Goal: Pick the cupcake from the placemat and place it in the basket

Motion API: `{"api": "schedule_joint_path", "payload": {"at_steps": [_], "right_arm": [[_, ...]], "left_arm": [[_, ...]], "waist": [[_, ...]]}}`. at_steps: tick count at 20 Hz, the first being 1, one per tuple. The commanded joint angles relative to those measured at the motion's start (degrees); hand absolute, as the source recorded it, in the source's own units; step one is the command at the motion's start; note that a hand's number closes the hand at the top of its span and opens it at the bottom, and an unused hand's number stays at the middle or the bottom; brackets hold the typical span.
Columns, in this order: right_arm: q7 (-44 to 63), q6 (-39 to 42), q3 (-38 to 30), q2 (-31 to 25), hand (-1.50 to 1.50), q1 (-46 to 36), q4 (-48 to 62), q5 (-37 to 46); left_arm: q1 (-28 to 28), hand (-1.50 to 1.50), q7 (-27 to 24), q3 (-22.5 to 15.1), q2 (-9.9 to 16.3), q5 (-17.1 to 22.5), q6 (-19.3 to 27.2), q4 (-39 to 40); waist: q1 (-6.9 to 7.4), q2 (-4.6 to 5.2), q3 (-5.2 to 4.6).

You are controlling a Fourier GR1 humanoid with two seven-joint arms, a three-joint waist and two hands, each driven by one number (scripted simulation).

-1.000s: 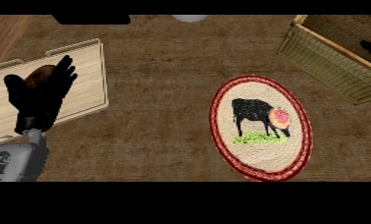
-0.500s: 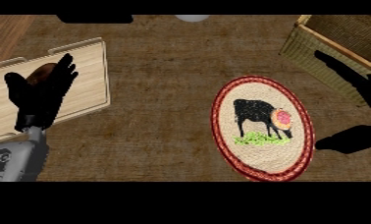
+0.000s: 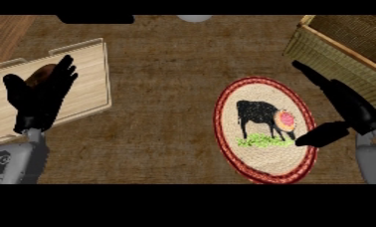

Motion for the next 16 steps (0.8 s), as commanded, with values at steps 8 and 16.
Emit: {"api": "schedule_joint_path", "payload": {"at_steps": [8,16], "right_arm": [[-5.5,2.6,-2.0,-0.4,-1.5,1.4,3.6,4.4],[-11.4,4.1,-3.1,0.7,-1.5,3.6,5.3,4.0]], "left_arm": [[0.2,0.0,1.0,2.5,-1.8,-1.7,-1.5,-0.4],[0.3,0.0,1.7,2.7,-3.3,-3.6,-1.0,-1.5]], "waist": [[-0.24,-0.06,-0.02],[-0.19,-0.07,-0.01]]}}
